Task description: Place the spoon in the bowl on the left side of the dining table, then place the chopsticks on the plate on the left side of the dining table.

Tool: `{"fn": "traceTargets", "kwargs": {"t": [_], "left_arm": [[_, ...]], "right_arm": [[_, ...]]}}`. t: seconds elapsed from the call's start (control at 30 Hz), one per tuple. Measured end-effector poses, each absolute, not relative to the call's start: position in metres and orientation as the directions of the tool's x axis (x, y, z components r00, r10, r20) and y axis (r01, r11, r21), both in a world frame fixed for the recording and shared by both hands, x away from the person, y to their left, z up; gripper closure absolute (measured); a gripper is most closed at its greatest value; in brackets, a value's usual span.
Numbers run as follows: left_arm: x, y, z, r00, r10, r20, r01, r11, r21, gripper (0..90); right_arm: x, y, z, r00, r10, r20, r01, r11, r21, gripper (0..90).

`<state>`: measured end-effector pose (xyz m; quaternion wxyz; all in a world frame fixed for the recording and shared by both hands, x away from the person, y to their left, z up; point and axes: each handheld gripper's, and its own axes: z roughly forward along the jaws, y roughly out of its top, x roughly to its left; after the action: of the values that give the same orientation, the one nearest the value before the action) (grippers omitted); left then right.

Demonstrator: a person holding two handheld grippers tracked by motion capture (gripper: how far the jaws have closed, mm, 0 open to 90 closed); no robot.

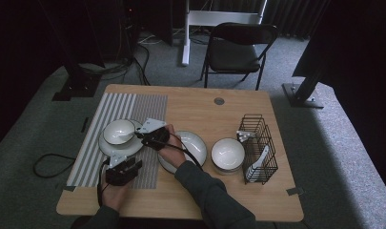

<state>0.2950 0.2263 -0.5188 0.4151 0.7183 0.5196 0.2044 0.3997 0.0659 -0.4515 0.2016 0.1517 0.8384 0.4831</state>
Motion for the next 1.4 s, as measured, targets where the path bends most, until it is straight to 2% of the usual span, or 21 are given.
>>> {"fn": "traceTargets", "kwargs": {"t": [0.4,0.5,0.73,0.97,1.4], "left_arm": [[0.295,0.226,-0.519,0.378,0.916,-0.134,0.575,-0.119,0.809,64.7],[0.295,0.225,-0.519,0.378,0.915,-0.137,0.575,-0.116,0.81,64.6],[0.295,0.225,-0.519,0.379,0.915,-0.136,0.573,-0.117,0.811,64.6],[0.295,0.224,-0.519,0.381,0.915,-0.136,0.576,-0.119,0.809,64.6],[0.294,0.223,-0.517,0.386,0.912,-0.141,0.57,-0.115,0.814,64.4]], "right_arm": [[0.39,0.057,-0.453,-0.881,0.443,-0.166,0.077,0.481,0.873,67.9],[0.382,0.045,-0.447,-0.879,0.455,-0.145,0.087,0.45,0.889,65.0],[0.366,0.02,-0.435,-0.872,0.474,-0.121,0.103,0.42,0.902,62.3],[0.35,0.002,-0.431,-0.868,0.477,-0.14,0.1,0.445,0.89,59.3],[0.323,-0.043,-0.442,-0.84,0.534,-0.099,0.168,0.43,0.887,56.6]]}}
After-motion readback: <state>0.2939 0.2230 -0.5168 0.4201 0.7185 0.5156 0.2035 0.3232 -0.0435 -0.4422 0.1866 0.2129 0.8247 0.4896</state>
